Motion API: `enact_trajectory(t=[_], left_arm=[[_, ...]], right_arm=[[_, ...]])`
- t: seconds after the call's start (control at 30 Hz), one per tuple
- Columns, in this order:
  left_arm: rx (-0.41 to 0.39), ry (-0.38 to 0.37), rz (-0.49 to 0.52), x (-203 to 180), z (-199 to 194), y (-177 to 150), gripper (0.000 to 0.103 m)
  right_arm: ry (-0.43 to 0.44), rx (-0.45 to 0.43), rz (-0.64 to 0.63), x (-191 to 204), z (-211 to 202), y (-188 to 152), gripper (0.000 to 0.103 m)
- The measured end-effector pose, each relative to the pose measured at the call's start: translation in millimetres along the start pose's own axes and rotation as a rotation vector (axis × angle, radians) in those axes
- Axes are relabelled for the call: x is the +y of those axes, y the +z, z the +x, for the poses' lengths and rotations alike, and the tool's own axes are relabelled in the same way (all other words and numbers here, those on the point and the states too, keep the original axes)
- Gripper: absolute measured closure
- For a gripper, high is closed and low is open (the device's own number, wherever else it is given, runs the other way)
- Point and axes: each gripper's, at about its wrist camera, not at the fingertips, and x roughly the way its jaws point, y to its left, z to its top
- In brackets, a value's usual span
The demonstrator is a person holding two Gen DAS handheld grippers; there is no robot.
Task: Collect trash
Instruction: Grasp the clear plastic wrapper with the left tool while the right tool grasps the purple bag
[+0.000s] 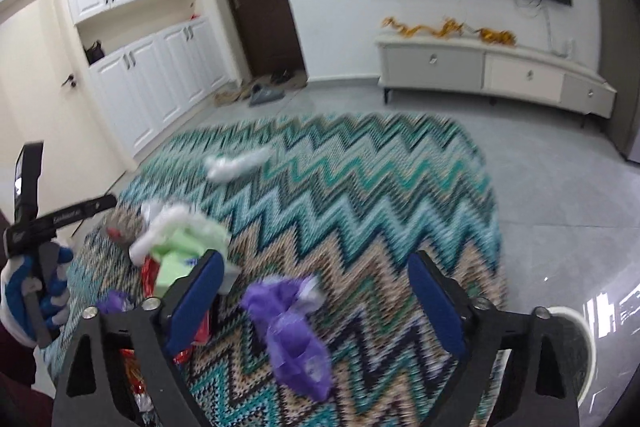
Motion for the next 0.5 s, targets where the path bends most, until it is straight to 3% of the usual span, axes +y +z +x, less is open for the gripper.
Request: enact_trajectory(t=[0.17, 0.37, 0.5], left_arm=[[0.042, -0.003, 0.017, -4, 8, -12, 0.006], [0.072, -0.001, 0.009, -3, 9, -19, 0.016], [0.086, -0.010, 0.006, -3, 8, -25, 0.029]], right_arm=[[0.035, 0.075, 0.020, -1, 25, -16, 0.039], [0.081, 0.087, 0.033, 1, 25, -23, 0.048], [0.095, 0.106, 0.013, 7, 22, -28, 0.053]])
